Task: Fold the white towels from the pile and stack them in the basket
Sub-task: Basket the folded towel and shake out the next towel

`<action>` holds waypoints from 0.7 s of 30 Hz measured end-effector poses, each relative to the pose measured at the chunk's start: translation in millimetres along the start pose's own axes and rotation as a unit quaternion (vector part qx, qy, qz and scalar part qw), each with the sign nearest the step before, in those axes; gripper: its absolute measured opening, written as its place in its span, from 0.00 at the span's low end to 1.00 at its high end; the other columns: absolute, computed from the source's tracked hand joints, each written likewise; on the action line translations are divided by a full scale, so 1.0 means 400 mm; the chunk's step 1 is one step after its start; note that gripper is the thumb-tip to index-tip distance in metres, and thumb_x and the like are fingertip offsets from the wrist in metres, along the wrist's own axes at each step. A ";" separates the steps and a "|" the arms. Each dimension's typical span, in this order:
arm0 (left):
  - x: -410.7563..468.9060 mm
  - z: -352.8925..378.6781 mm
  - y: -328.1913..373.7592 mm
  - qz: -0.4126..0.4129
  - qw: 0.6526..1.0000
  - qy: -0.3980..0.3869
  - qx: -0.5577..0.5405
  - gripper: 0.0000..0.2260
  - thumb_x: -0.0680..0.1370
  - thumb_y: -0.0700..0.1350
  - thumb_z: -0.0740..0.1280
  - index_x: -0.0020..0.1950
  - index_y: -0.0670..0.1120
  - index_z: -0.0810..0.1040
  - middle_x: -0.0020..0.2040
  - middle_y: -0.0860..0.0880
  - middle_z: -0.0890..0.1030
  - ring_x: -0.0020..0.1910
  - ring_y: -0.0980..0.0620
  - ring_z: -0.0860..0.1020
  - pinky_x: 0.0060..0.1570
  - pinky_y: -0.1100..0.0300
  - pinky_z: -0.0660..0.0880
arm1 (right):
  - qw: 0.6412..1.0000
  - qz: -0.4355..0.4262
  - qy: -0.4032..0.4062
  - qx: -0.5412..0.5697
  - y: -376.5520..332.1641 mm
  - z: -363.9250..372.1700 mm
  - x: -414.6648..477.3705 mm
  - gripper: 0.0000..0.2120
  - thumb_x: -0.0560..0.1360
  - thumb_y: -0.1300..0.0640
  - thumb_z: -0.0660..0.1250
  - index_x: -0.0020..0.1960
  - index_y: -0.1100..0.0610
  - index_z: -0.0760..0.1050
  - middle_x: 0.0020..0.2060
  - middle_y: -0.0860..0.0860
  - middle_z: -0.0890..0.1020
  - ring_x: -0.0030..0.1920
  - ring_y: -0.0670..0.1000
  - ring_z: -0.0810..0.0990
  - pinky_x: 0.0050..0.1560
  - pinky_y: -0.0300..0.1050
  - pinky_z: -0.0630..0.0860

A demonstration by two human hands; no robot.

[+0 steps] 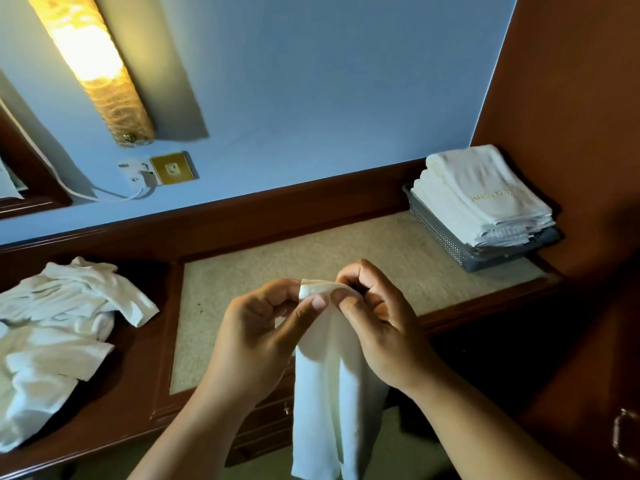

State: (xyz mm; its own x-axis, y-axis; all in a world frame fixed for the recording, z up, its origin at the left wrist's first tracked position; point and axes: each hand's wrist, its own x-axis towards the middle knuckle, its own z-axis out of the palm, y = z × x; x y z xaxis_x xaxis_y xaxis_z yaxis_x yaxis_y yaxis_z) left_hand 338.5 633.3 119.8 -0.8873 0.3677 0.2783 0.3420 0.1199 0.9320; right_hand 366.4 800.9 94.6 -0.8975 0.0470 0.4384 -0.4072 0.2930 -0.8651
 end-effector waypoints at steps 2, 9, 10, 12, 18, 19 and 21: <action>0.003 0.003 0.012 -0.016 0.998 0.046 -0.028 0.07 0.73 0.47 0.74 0.48 0.45 0.87 0.44 0.48 0.87 0.47 0.48 0.85 0.50 0.44 0.82 | 1.000 -0.006 -0.009 0.009 -0.001 0.001 0.001 0.09 0.81 0.50 0.60 0.47 0.53 0.72 0.37 0.50 0.75 0.36 0.49 0.74 0.33 0.44 0.70; 0.053 -0.014 0.014 -0.021 0.979 0.195 -0.049 0.13 0.66 0.49 0.78 0.45 0.42 0.86 0.42 0.47 0.86 0.42 0.48 0.85 0.47 0.47 0.84 | 0.996 0.020 -0.072 -0.048 0.076 -0.011 0.001 0.14 0.79 0.41 0.63 0.38 0.46 0.66 0.32 0.43 0.68 0.33 0.42 0.68 0.34 0.37 0.66; 0.066 -0.024 0.008 -0.024 0.973 0.224 -0.051 0.12 0.67 0.48 0.79 0.44 0.43 0.86 0.41 0.48 0.86 0.41 0.50 0.84 0.45 0.49 0.83 | 0.995 0.030 -0.070 -0.063 0.109 -0.020 -0.009 0.14 0.77 0.40 0.63 0.37 0.45 0.67 0.32 0.43 0.69 0.33 0.42 0.68 0.35 0.38 0.66; 0.092 -0.050 -0.003 -0.027 0.963 0.261 -0.055 0.08 0.68 0.45 0.80 0.44 0.45 0.85 0.40 0.50 0.85 0.38 0.54 0.82 0.43 0.56 0.81 | 0.990 0.076 -0.090 -0.079 0.185 -0.032 -0.044 0.10 0.75 0.39 0.64 0.39 0.43 0.73 0.34 0.42 0.75 0.36 0.42 0.74 0.38 0.39 0.72; 0.144 -0.120 -0.033 -0.009 0.951 0.310 -0.010 0.06 0.72 0.45 0.79 0.39 0.54 0.85 0.40 0.52 0.86 0.42 0.53 0.83 0.45 0.57 0.81 | 0.929 0.089 -0.232 -0.275 0.394 -0.048 -0.164 0.12 0.75 0.43 0.67 0.38 0.48 0.75 0.38 0.43 0.75 0.38 0.44 0.77 0.41 0.45 0.76; 0.150 -0.132 -0.035 -0.011 0.946 0.324 -0.003 0.06 0.73 0.45 0.79 0.39 0.54 0.85 0.40 0.51 0.85 0.41 0.52 0.82 0.45 0.57 0.81 | 0.910 0.104 -0.246 -0.317 0.426 -0.057 -0.192 0.13 0.76 0.43 0.67 0.37 0.48 0.74 0.36 0.42 0.74 0.38 0.44 0.76 0.40 0.43 0.74; 0.156 -0.140 -0.033 -0.009 0.951 0.308 0.022 0.04 0.73 0.45 0.78 0.40 0.51 0.84 0.40 0.50 0.85 0.40 0.53 0.81 0.43 0.57 0.80 | 0.877 0.158 -0.255 -0.375 0.482 -0.065 -0.257 0.14 0.76 0.42 0.65 0.35 0.48 0.70 0.32 0.42 0.71 0.38 0.46 0.77 0.39 0.43 0.71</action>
State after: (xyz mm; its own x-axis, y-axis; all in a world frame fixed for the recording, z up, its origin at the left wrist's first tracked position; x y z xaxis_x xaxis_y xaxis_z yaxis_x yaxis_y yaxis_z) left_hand 261.2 603.1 137.8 -0.9017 -0.2425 0.3578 0.3252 0.1648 0.9312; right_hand 384.6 877.3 -110.9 -0.9823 -0.1384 -0.1266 -0.0703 0.8975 -0.4355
